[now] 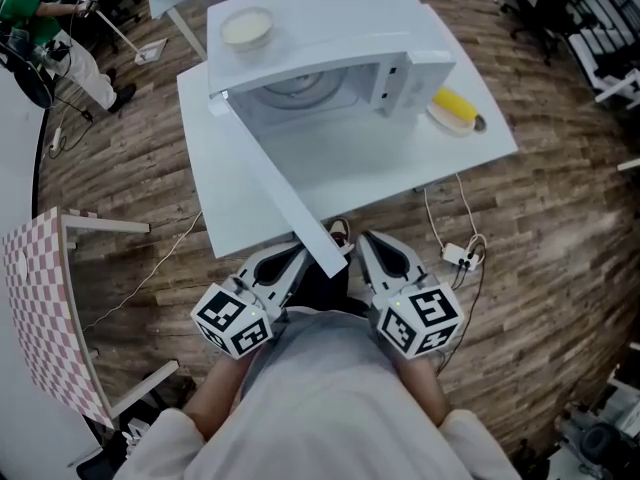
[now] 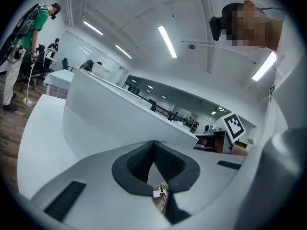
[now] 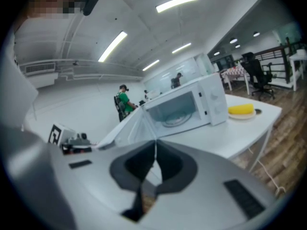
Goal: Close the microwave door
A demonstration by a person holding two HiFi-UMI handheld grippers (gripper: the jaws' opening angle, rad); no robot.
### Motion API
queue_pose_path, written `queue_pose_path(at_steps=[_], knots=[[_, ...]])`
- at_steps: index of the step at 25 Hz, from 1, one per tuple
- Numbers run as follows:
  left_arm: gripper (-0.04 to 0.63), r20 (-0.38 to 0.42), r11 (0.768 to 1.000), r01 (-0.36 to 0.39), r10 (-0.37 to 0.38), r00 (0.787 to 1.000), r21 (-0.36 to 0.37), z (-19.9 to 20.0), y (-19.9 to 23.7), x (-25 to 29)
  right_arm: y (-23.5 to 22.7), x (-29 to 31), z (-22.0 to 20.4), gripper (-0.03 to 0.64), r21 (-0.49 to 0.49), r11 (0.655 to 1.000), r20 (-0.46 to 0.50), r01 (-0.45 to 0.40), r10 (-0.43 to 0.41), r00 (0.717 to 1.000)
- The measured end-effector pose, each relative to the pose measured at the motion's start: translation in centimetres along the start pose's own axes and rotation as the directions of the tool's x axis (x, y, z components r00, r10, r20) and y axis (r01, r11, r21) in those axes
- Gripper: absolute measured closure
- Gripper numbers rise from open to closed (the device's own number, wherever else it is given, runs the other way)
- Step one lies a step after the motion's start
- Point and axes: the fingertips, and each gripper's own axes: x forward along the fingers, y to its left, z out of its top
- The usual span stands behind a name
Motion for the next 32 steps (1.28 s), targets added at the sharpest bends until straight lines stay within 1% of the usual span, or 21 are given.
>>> queue_pose_path(at_steps=[2,6,7,11,16,24,32], knots=[[0.578,-0.009,1.000,0.003,-0.003,1.000,0.005,0.3,0.0,0.6,-0.5,0.1,0.2,0.594,0.007,1.000,0.004,0.006,-0.006,1.000],[0.578,-0.057,0.996,0.016,-0.011,0.998,0.092,0.5,-0.5,2.0,-1.7,0.3,0.8,0.594,0.024,1.000,0.016,0.017,-0.017,1.000],[0.578,-0.064,0.995,0.023,-0.017,0.998,0.096,0.6,-0.5,2.3,-2.0,0.4,0.9,0.594,0.028,0.999,0.018,0.020,-0.020,1.000],[0.578,-0.068,0.998,0.041,-0.037,0.997,0.055,1.0,-0.3,3.4,-3.0,0.6,1.4,0.594,0.041,0.999,0.025,0.029,-0.030,0.999],[0.578,-0.073,0.997,0.051,-0.046,0.996,0.060,1.5,-0.5,4.5,-4.0,0.6,1.8,0.594,0.058,0.998,0.030,0.038,-0.040,0.999],[0.578,-0.077,0.997,0.063,-0.060,0.995,0.041,2.0,-0.7,6.1,-5.3,0.8,2.4,0.594,0.066,0.997,0.034,0.044,-0.047,0.998],[0.578,-0.086,0.995,0.083,-0.078,0.993,0.051,2.7,-0.8,7.7,-6.6,1.1,3.2,0.594,0.079,0.995,0.043,0.057,-0.061,0.997]])
